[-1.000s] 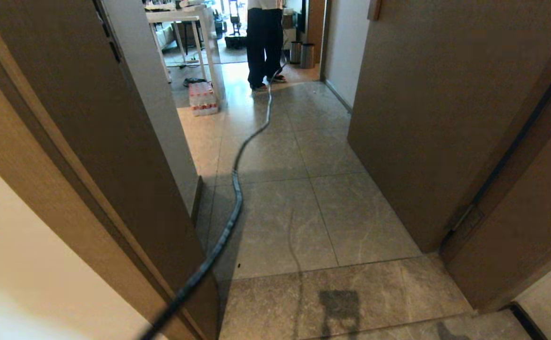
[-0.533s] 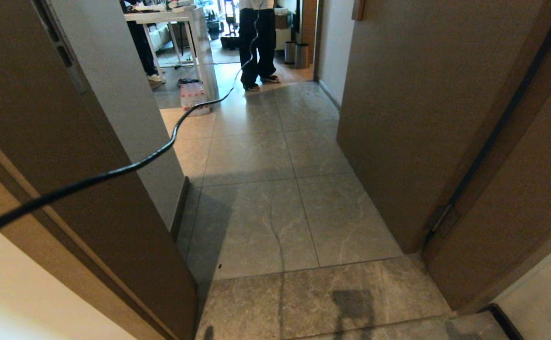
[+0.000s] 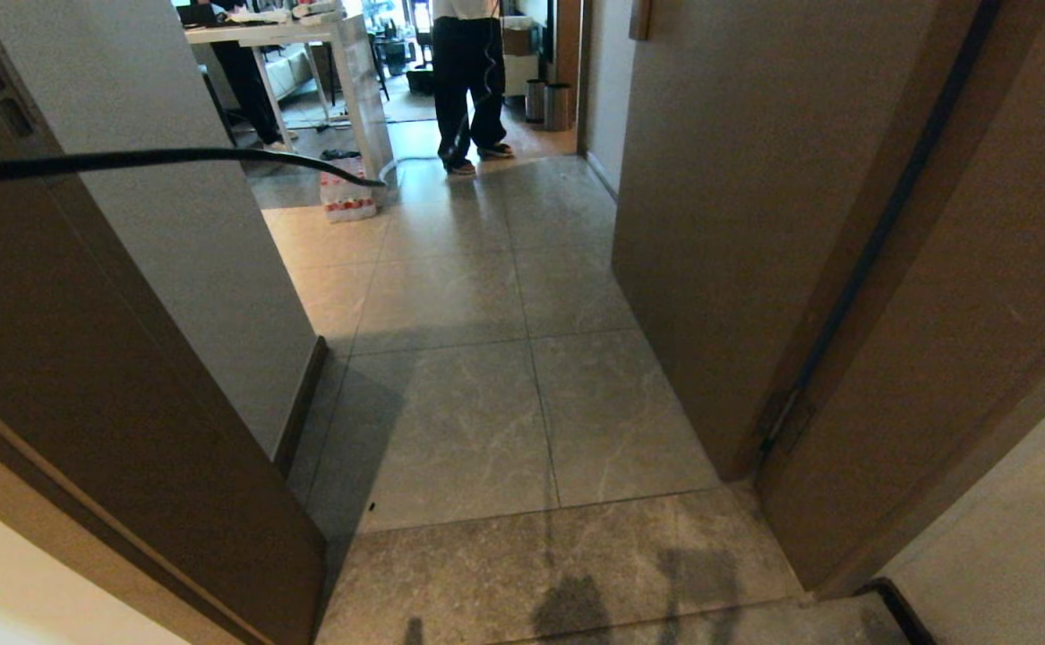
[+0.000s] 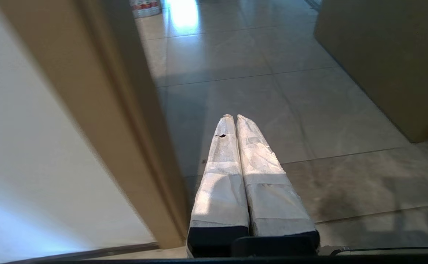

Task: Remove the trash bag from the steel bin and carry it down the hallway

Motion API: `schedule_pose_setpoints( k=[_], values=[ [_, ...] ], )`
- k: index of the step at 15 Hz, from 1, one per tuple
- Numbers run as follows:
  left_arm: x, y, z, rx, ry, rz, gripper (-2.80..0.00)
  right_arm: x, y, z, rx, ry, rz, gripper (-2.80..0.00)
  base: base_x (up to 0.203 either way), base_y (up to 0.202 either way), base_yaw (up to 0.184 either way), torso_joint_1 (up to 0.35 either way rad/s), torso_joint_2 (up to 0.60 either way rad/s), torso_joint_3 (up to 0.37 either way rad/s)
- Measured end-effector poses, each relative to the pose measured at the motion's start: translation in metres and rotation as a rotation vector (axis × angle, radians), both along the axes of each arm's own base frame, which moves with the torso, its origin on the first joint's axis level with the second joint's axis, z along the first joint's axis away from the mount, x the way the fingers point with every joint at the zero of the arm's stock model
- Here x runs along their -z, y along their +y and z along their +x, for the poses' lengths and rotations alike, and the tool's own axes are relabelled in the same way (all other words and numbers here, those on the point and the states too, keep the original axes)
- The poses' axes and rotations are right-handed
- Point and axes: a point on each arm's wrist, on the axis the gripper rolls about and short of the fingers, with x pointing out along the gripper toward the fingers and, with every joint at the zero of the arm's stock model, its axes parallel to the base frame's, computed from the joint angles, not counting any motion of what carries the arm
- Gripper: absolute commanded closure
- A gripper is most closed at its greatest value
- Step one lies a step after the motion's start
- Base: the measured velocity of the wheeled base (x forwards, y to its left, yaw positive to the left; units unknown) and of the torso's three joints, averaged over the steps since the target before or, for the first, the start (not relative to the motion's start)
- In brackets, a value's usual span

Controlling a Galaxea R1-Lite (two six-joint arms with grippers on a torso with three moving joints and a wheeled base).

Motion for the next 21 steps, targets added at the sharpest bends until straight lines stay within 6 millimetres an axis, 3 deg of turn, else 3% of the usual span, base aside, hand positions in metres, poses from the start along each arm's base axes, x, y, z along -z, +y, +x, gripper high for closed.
schedule_pose_setpoints(
  k=[21],
  values=[
    [-0.0001, 0.0000, 0.0000, 0.000, -0.001, -0.019, 0.00, 0.0000, 0.0000, 0.0000, 0.000, 0.000, 0.000, 0.00, 0.000, -0.009, 0.000, 0.000, 0.00, 0.000]
  ],
)
